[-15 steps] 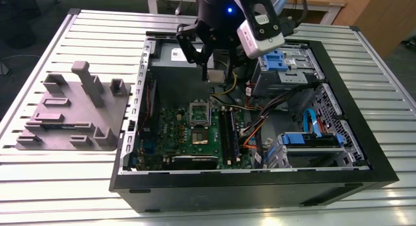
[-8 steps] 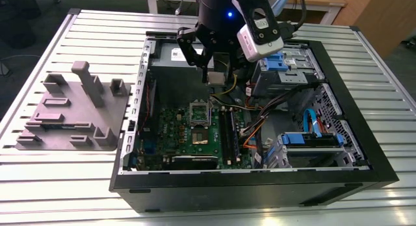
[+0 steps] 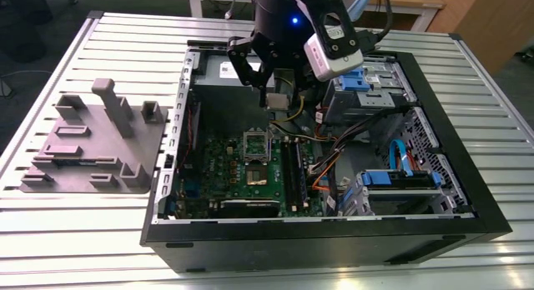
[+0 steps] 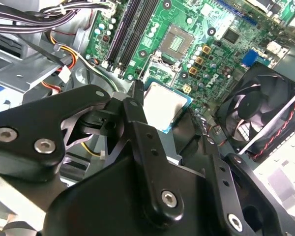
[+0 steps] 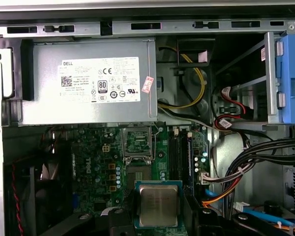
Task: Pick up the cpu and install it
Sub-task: 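Place the cpu into insertion slot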
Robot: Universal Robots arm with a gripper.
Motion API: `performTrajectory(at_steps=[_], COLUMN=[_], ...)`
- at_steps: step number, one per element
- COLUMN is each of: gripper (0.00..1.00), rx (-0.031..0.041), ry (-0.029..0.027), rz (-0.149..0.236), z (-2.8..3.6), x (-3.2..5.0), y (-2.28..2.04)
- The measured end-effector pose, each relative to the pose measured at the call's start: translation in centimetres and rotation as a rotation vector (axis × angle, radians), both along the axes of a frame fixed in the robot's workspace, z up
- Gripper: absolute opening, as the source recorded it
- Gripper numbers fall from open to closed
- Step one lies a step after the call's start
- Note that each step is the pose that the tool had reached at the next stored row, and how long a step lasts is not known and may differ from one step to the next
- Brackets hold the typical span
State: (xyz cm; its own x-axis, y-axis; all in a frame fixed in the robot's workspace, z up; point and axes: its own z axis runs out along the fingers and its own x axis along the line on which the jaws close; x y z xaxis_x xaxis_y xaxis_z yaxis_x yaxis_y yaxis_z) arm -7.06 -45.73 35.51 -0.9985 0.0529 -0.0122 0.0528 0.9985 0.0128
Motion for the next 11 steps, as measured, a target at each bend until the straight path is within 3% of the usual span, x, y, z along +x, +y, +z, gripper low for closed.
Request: performTrajectory(at_steps=[11], gripper=[0.47], rx=[0.0003], ry=[-0.0001], rz=[0.0], z=[-0.51], x=[0.0], y=[0.0])
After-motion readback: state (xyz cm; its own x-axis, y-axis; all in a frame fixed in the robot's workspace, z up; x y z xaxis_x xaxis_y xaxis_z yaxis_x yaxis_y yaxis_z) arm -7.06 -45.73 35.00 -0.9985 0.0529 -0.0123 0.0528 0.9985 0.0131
